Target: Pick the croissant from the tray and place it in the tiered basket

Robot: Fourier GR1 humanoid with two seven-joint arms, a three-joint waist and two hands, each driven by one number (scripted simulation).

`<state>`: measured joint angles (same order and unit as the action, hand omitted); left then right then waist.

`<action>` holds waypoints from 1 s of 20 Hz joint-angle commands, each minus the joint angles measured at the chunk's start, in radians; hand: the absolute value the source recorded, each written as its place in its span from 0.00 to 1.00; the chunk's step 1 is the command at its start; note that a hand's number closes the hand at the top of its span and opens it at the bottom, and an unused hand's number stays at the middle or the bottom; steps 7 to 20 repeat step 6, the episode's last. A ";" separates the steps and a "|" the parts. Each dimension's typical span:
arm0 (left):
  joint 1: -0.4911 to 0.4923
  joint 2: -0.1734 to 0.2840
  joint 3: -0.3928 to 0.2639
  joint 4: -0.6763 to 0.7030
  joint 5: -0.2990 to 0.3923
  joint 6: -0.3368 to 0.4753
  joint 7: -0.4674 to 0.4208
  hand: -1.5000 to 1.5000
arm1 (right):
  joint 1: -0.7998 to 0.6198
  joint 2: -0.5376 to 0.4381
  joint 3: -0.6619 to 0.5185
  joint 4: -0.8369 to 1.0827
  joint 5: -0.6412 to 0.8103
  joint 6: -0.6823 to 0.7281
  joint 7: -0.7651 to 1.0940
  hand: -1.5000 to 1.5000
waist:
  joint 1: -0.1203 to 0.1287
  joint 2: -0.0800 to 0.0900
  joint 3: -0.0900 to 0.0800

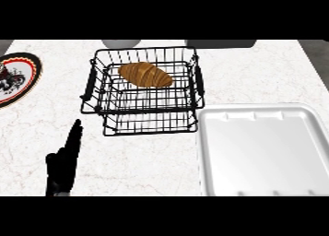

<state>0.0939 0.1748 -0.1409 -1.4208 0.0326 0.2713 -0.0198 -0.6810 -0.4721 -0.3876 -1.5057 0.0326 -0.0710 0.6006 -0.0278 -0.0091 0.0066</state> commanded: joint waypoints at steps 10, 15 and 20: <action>-0.001 0.018 0.016 -0.001 0.011 -0.036 0.049 0.50 | 0.232 -0.226 -0.311 0.110 -0.322 0.376 -0.172 0.00 | 0.017 0.008 -0.006; -0.001 0.018 0.016 -0.001 0.011 -0.036 0.049 0.50 | 0.232 -0.226 -0.311 0.110 -0.322 0.376 -0.172 0.00 | 0.017 0.008 -0.006; -0.001 0.018 0.016 -0.001 0.011 -0.036 0.049 0.50 | 0.232 -0.226 -0.311 0.110 -0.322 0.376 -0.172 0.00 | 0.017 0.008 -0.006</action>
